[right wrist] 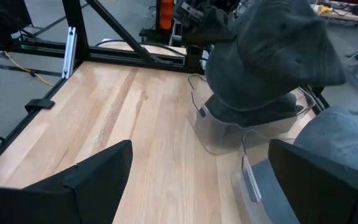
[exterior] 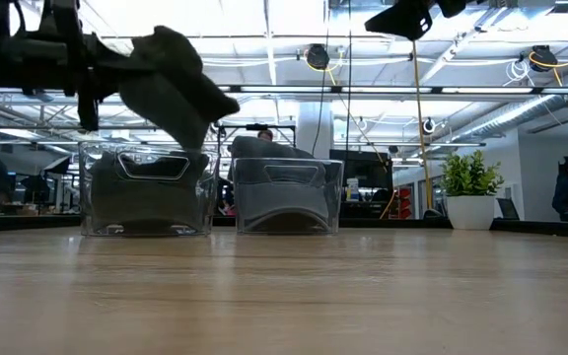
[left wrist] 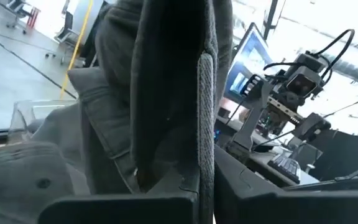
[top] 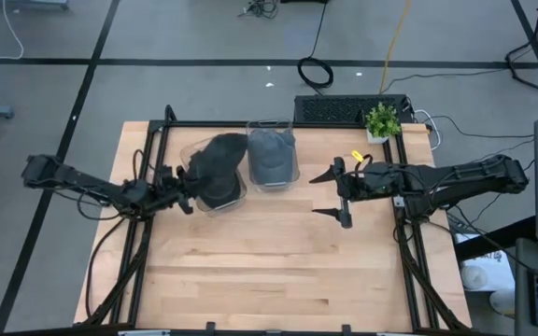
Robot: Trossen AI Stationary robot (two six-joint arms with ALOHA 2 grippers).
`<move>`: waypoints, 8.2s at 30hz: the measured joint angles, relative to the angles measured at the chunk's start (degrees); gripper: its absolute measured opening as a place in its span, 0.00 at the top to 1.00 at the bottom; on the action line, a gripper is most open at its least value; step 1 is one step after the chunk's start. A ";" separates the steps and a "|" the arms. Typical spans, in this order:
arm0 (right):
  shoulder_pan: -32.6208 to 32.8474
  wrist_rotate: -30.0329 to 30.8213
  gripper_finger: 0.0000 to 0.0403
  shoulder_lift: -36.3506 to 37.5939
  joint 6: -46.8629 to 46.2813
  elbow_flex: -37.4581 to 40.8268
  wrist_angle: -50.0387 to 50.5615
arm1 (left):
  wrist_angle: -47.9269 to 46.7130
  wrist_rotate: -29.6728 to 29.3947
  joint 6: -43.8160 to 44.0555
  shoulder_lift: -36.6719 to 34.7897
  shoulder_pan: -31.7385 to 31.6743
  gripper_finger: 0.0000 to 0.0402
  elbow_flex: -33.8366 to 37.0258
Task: Pick & Place hat
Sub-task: Put the black cap into the left transparent bin, then return to Home Position
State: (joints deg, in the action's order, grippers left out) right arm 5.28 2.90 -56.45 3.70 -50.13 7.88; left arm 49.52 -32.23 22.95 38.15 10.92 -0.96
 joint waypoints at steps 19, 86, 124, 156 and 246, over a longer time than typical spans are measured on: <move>0.00 -0.03 0.10 -0.02 -0.02 0.00 -0.39 | -21.41 -9.63 12.47 0.42 3.43 0.93 -0.27; 0.07 -0.17 0.10 -0.03 -1.55 0.00 -0.06 | -65.69 17.77 4.83 15.05 2.84 0.64 -45.12; 0.07 -0.03 0.10 -0.04 -2.58 0.00 0.29 | -87.84 9.61 22.08 45.54 -14.08 1.00 -45.52; 0.09 4.28 0.10 11.06 -1.95 0.76 9.30 | -73.07 14.79 -9.19 7.03 -5.30 0.87 -46.66; -0.07 6.05 0.10 55.95 -1.45 49.24 -19.67 | -53.73 9.65 -13.08 -37.79 4.61 0.83 -2.29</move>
State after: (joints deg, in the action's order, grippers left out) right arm 5.21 8.95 -0.49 2.25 -0.89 -11.79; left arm -4.21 -22.58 9.87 0.36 15.53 -3.25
